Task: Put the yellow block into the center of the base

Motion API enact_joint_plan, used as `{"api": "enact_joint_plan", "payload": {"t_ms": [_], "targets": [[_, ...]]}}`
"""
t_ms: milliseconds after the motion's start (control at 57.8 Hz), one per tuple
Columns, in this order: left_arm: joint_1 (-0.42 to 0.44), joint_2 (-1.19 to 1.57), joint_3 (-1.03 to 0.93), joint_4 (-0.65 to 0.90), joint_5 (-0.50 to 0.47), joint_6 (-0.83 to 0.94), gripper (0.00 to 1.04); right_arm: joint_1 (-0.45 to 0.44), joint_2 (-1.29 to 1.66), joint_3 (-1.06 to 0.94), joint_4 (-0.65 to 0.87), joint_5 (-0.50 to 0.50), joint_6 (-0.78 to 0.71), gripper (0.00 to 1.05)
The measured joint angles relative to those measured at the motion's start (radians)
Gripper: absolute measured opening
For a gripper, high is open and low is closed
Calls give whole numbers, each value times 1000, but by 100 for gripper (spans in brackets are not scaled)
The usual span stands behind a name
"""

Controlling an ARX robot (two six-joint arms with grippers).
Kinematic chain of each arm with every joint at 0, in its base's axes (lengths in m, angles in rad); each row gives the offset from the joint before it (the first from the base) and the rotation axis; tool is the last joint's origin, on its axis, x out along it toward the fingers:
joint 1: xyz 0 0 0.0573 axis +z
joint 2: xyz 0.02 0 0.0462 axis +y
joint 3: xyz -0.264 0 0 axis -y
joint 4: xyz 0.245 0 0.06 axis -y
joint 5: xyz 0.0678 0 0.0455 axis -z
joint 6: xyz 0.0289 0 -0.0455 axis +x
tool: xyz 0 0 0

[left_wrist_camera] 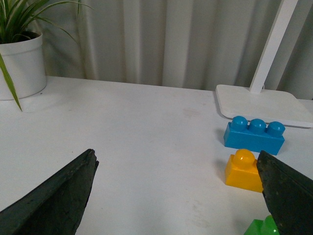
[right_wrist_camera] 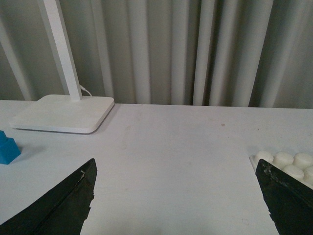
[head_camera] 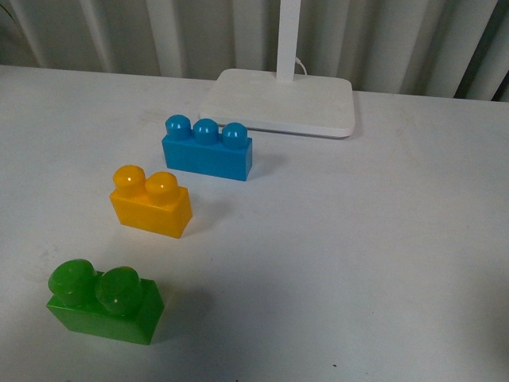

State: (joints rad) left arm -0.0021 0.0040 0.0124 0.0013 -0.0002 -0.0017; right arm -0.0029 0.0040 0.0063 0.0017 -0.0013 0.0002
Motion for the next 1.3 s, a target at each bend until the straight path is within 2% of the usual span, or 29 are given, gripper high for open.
{"api": "enact_joint_plan", "payload": {"t_ms": [1090, 1159, 1297], "targets": [[0, 0, 0, 0, 0, 0, 98, 0, 0, 0, 0, 0, 0, 96], [0, 0, 0, 0, 0, 0, 98, -29, 71, 42, -124, -97, 27, 96], [0, 0, 0, 0, 0, 0, 98, -190, 332, 141, -102, -224, -9, 96]]}}
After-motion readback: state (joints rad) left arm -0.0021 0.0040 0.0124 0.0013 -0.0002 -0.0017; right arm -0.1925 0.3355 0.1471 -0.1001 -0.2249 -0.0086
